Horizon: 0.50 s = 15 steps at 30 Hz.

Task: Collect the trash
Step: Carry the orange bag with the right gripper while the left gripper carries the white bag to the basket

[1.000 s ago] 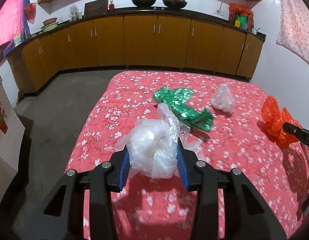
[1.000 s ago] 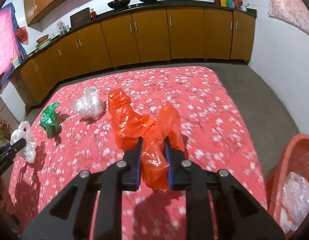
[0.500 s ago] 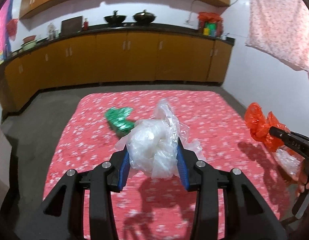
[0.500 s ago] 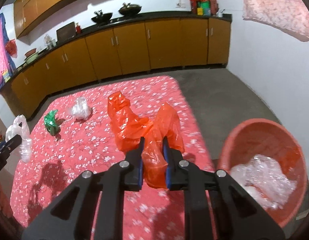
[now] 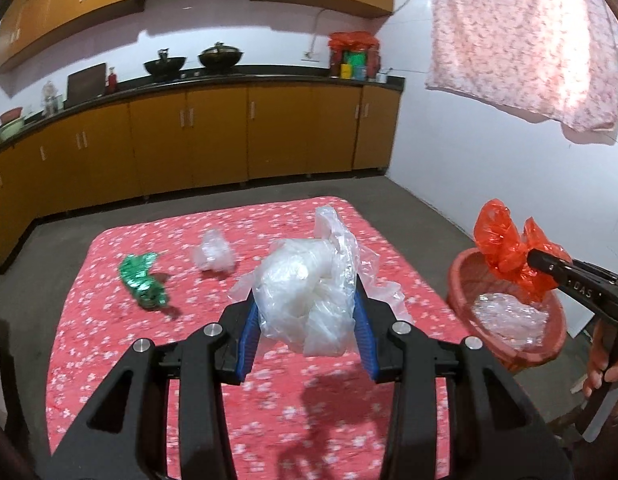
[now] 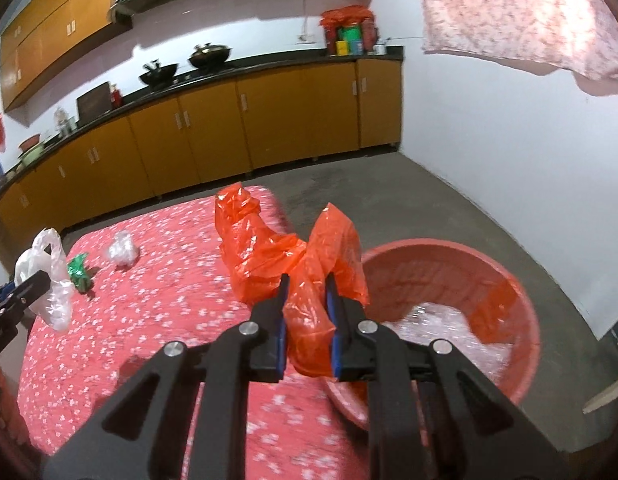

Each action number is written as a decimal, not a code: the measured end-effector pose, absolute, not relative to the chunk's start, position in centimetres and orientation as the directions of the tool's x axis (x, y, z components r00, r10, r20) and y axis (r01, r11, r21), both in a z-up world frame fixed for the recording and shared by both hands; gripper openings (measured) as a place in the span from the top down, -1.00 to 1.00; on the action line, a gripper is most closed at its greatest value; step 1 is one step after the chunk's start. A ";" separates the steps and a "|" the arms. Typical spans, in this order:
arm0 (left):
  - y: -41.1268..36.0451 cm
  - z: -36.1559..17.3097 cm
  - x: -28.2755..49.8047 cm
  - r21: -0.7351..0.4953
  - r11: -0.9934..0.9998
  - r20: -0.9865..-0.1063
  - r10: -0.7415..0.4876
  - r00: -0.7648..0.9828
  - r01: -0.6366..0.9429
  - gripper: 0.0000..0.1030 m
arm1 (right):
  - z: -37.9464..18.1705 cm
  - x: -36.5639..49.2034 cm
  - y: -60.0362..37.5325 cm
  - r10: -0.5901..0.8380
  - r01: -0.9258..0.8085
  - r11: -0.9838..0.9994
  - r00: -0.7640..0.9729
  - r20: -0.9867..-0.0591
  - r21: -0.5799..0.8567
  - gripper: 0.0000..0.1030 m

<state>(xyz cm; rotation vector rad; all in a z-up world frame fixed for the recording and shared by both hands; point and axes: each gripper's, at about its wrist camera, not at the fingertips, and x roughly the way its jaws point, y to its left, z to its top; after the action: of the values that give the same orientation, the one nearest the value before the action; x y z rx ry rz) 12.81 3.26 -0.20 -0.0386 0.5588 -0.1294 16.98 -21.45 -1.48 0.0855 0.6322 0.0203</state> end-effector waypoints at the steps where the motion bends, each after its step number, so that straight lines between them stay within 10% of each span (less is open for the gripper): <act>1: 2.6 -0.2 13.0 -0.070 0.990 -0.527 -0.141 0.838 0.123 0.19 | -1.5 16.8 -22.0 0.035 0.019 0.996 0.808 -0.589 0.085 0.68; 15: -5.4 -0.7 13.9 -0.053 0.966 -0.544 -0.240 0.804 0.252 0.19 | -2.2 15.0 -29.2 -0.077 0.163 0.982 0.799 -0.596 0.092 0.68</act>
<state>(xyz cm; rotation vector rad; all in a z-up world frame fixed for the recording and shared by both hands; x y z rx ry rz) 13.95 -5.41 -0.74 0.0220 0.5802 -0.2637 14.98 -29.15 -2.17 0.1415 0.6326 -0.1294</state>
